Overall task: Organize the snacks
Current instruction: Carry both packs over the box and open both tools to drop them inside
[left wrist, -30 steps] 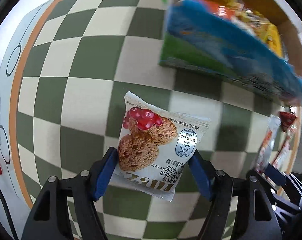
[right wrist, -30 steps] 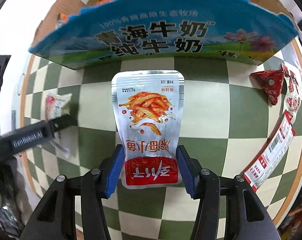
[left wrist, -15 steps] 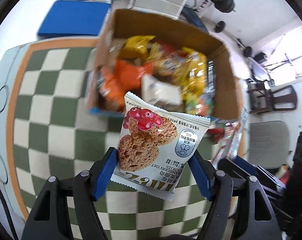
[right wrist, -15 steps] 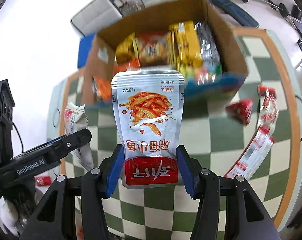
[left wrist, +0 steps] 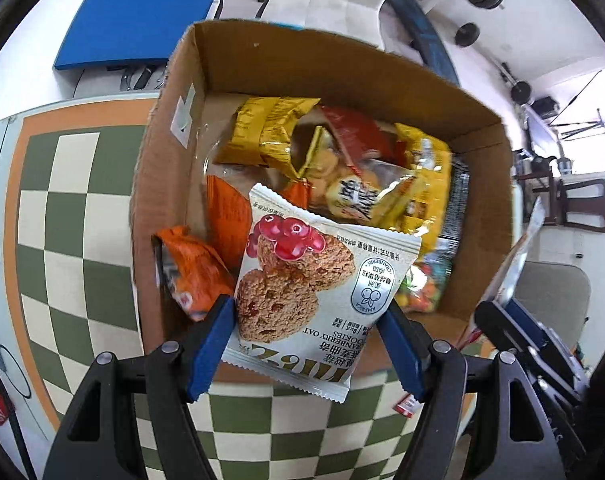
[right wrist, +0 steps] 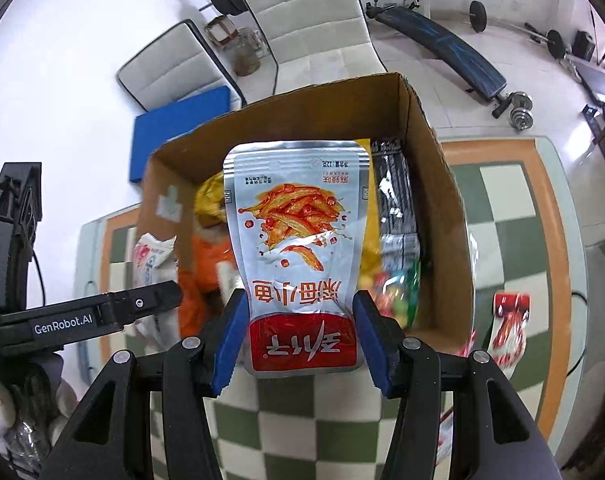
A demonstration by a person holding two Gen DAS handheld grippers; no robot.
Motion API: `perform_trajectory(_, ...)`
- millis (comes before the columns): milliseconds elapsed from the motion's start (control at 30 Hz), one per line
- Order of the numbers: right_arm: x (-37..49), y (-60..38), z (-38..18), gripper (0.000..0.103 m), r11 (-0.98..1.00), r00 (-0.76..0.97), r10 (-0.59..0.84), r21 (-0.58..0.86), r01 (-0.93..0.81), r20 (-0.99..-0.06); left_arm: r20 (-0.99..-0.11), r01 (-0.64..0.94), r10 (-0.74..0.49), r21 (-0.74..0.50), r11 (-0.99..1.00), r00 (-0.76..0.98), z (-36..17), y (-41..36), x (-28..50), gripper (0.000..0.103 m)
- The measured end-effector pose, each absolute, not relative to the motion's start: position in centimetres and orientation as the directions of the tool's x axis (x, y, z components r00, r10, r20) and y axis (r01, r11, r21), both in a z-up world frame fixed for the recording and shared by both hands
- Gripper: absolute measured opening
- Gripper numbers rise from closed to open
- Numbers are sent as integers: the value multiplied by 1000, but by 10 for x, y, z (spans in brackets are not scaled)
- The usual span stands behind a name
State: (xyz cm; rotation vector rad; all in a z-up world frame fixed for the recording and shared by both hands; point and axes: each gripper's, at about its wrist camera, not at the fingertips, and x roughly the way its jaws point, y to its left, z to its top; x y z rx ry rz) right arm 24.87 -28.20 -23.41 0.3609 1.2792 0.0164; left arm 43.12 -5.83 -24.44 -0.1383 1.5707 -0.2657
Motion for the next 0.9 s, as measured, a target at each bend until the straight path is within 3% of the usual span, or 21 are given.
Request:
perform_trajectory(200,267,-284,-258,57,948,262,182,239,208,-948,-972,73,-226,-231,970,-66,-266,-63,440,70)
perform_trajectory(500,270,-282,-283,65,941,199,216,258,220,-956,-985,119,-164,-169,979,-48,-267,-71,433,74)
perform_trajectory(600,269,-281,-287,75,943,184,209,247,221,-961,-986,131,-165,-169,977,-37,-265,-71,431,85)
perform_trajectory(733,267,-283,-287,90,940,182,216,255,229,-959,-983,128,-183,-185,974,-28,-262,-68,426,86)
perform_trajectory(900,262,-284,-278,91,944,192,205,246,222,-960,-981,123,-192,-186,975,37,-246,-60,418,86)
